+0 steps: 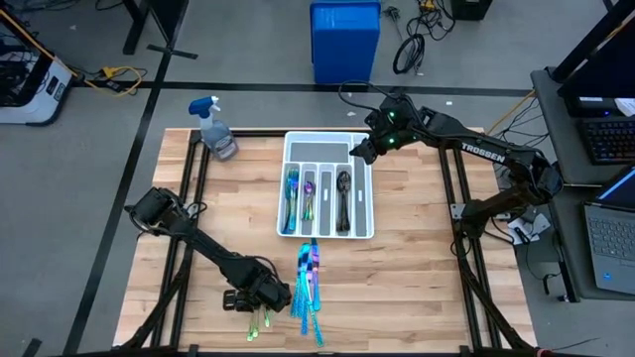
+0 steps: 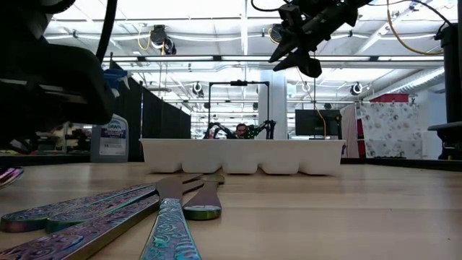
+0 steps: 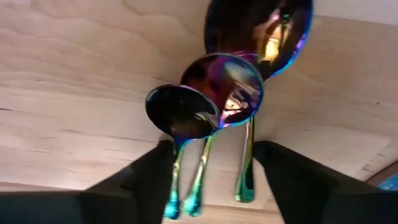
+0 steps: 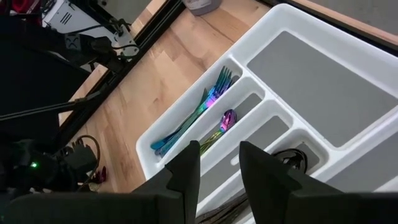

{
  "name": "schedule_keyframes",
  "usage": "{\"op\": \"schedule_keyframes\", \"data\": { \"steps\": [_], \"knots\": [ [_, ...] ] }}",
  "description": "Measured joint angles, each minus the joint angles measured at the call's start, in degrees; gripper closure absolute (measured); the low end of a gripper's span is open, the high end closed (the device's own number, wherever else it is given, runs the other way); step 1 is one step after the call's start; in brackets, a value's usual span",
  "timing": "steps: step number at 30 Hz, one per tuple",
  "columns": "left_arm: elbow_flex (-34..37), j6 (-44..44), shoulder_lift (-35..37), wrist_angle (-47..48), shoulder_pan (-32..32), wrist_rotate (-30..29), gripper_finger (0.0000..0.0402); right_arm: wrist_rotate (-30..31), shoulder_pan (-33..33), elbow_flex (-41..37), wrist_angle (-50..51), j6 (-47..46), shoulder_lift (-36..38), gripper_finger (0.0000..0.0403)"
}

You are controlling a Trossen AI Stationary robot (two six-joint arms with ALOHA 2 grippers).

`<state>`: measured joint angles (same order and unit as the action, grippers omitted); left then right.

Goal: Sort silverware

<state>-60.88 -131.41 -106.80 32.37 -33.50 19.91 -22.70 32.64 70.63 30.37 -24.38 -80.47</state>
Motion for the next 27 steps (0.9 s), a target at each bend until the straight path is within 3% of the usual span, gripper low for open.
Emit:
{"op": "schedule_keyframes", "data": {
  "steps": [7, 15, 19, 27],
  "knots": [
    [0.0, 0.9, -0.1, -0.4, 1.4, 0.0, 0.0308, 0.2, 0.0, 0.0, -0.4, 0.0, 0.0, 0.0307],
    [0.0, 2.8, 0.1, -0.4, 2.3, 0.4, 0.0380, 0.2, 0.0, 0.0, -0.6, 0.0, 0.0, 0.0307],
    [0.1, 3.0, 0.8, 0.5, 2.3, 0.3, 0.0398, 0.2, 0.0, 0.0, -0.6, 0.0, 0.0, 0.0307],
    [0.4, 3.3, 3.2, 5.3, 2.5, -2.6, 0.0398, 0.2, 0.0, 0.0, -0.6, 0.0, 0.0, 0.0307]
  ]
}}
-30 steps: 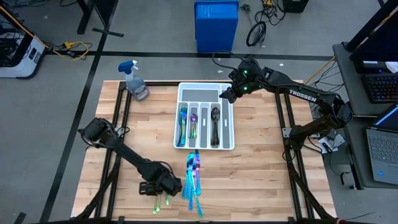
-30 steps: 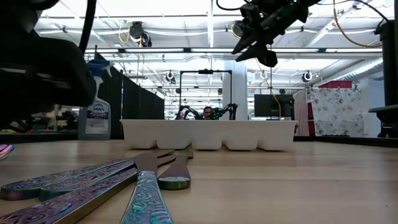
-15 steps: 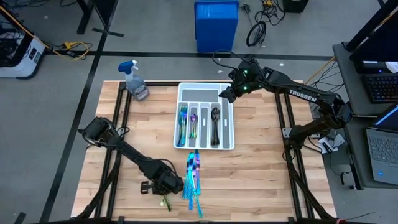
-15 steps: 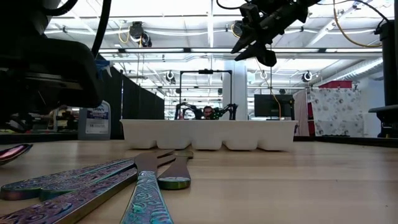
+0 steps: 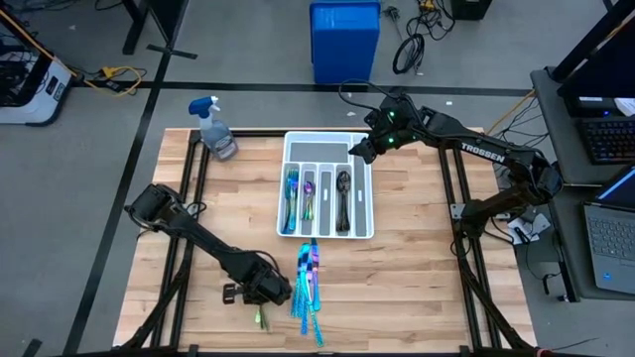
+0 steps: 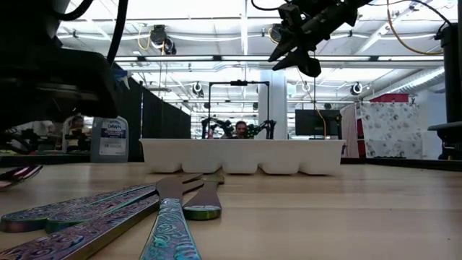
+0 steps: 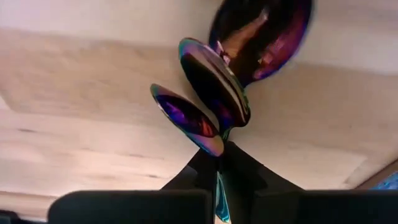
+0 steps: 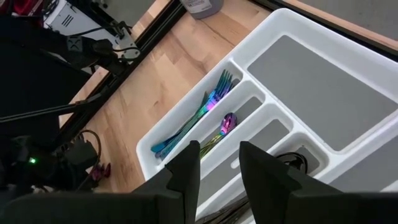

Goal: Sort silverware

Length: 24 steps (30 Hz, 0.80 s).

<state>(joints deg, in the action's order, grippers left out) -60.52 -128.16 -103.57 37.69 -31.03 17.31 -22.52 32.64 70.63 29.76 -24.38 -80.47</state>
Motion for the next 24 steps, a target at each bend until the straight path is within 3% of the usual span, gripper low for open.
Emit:
{"op": "schedule_keyframes", "data": {
  "steps": [13, 24],
  "knots": [
    [-0.1, 5.1, 6.9, 4.3, 2.4, -1.6, 0.0401, 0.0, 0.0, 0.0, -1.1, -0.6, 0.0, 0.0307],
    [-0.2, 21.4, 14.4, 15.9, 10.7, -3.5, 0.0401, 0.4, 0.0, 0.0, -2.2, -0.9, 0.0, 0.0307]
  ]
}}
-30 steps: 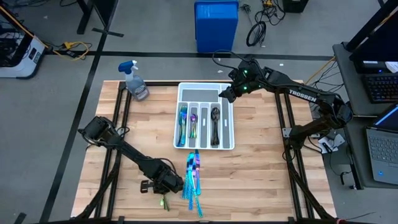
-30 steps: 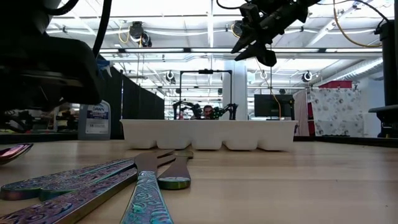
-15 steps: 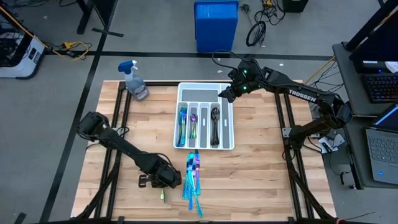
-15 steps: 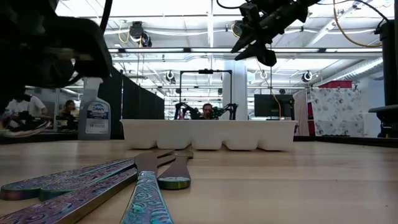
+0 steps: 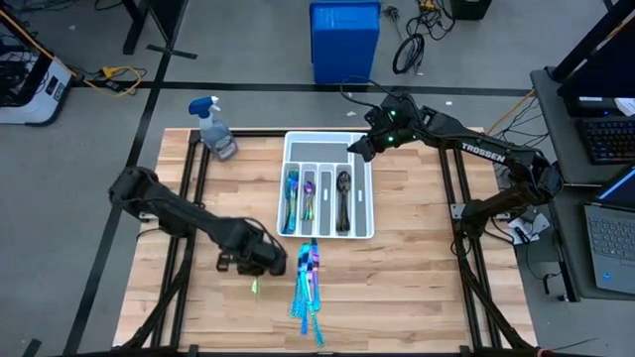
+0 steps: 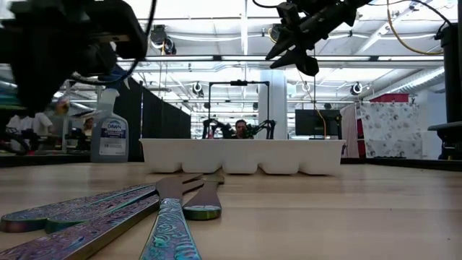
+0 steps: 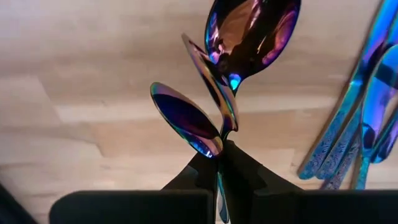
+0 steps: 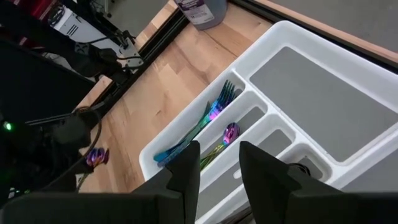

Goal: Sort silverware

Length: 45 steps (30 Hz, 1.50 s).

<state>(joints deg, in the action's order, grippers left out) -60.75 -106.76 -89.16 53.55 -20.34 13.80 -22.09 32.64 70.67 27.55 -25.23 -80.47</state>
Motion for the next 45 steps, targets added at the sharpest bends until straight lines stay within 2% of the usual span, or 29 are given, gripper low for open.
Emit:
{"op": "schedule_keyframes", "data": {
  "steps": [5, 13, 21, 26, 33, 45],
  "knots": [
    [0.0, 10.7, 3.0, 2.9, 7.2, -1.3, 0.0401, 1.0, 0.0, 0.0, -0.4, 0.0, 0.0, 0.0307],
    [-1.2, 24.1, 3.2, 2.5, 18.6, -3.1, 0.0401, 1.4, 0.0, 0.0, -1.5, -0.4, 0.0, 0.0307],
    [-3.7, 35.1, 3.1, 1.3, 28.8, -4.9, 0.0401, 1.4, 0.0, 0.0, -2.6, -1.1, 0.0, 0.0307],
    [-3.7, 38.4, 3.0, -1.6, 34.0, -4.5, 0.0401, 1.9, 0.0, 0.0, -2.9, -1.1, 0.0, 0.0307],
    [-3.7, 38.2, 2.8, -9.4, 36.9, -3.6, 0.0401, 2.9, 0.0, 0.0, -3.5, -1.1, 0.0, 0.0307],
    [-3.7, 39.6, -6.5, -21.8, 37.2, 1.1, 0.0401, 2.8, 0.0, 0.0, -3.7, -1.1, 0.0, 0.0307]
  ]
}}
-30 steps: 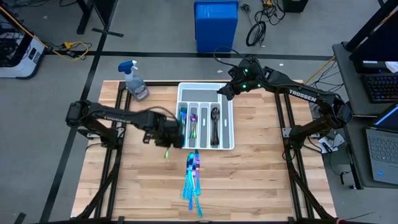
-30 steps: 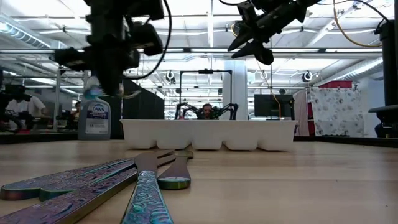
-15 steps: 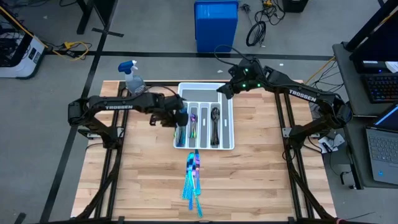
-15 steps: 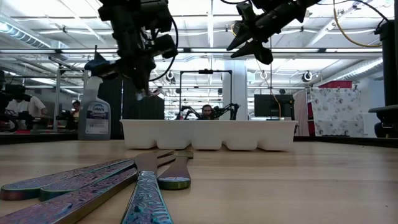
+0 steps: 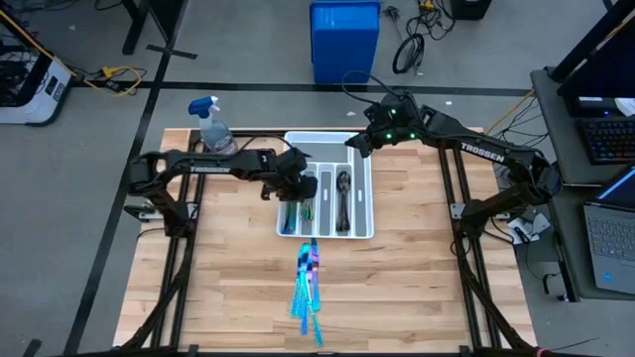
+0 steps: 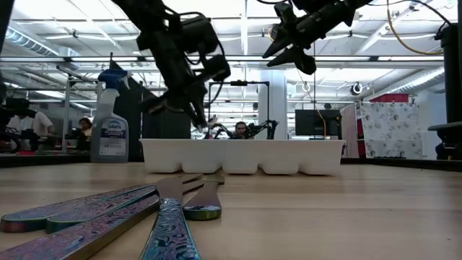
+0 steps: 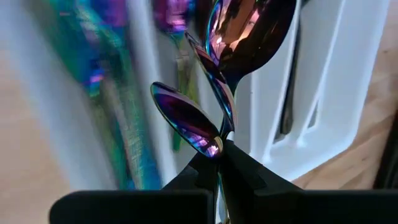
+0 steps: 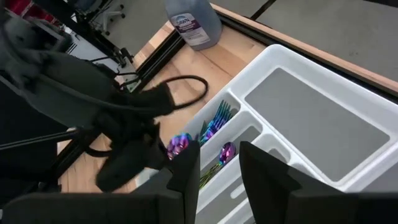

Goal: Sort silverware

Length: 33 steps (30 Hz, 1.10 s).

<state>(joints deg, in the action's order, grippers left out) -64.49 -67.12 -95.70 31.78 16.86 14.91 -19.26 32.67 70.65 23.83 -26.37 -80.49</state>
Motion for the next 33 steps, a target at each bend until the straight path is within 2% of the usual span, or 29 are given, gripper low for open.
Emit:
{"op": "schedule_keyframes", "data": {
  "steps": [15, 33],
  "knots": [
    [0.1, 0.8, -6.8, -5.6, 0.7, 1.7, 0.0401, -0.1, 0.0, 0.0, -0.1, -1.0, 0.0, 0.0307],
    [-0.1, 1.6, -8.2, -6.5, 2.8, 1.6, 0.0399, -0.1, 0.0, 0.0, -0.8, -1.5, 0.0, 0.0307]
  ]
}}
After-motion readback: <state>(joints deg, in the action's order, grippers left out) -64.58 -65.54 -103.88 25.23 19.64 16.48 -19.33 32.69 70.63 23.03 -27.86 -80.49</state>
